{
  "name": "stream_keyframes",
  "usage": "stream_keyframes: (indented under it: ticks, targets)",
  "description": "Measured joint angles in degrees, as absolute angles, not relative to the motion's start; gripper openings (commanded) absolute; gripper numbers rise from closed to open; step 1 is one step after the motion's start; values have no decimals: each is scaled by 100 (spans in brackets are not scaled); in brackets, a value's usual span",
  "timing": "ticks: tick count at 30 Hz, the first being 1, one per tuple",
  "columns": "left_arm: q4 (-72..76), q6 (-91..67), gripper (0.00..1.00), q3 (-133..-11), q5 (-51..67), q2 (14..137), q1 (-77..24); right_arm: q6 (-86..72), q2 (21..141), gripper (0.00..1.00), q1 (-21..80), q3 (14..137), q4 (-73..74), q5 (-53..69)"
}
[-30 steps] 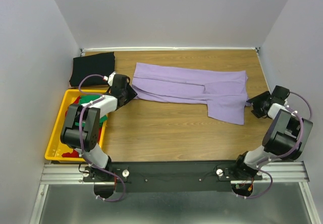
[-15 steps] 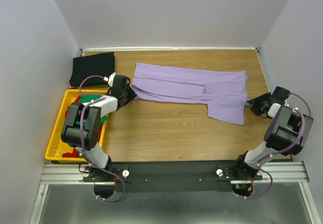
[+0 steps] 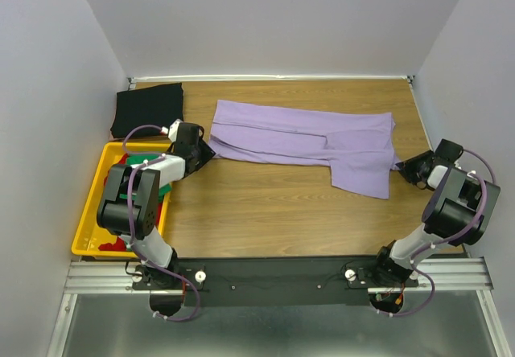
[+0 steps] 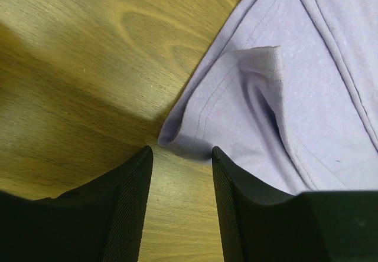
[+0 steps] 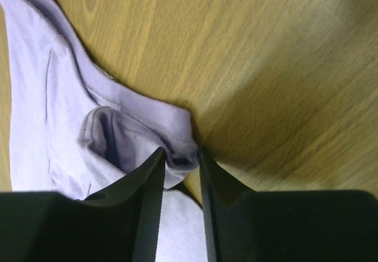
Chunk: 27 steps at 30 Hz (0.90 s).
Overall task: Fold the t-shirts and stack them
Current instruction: Fold the tshirt
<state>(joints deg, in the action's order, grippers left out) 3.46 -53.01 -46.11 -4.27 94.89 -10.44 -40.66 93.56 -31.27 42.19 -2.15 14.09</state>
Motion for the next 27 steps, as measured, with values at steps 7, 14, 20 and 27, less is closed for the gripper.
stream_keyframes:
  ticks: [7, 14, 20, 27]
  targets:
    - [340, -5299, 48, -4633, -427, 9518, -1044, -4062, 9365, 24, -3124, 4200, -226, 1409]
    - [266, -5258, 24, -4788, -432, 9668, -1044, -4051, 9384, 10, -3124, 4198, -204, 1406]
    - [152, -5155, 0, -4899, -423, 9784, -1039, -4040, 9386, 1, -3135, 4198, -200, 1404]
    - [-248, -4998, 0, -5144, -521, 9810, -989, -3940, 9386, 1, -3249, 4254, -40, 1400]
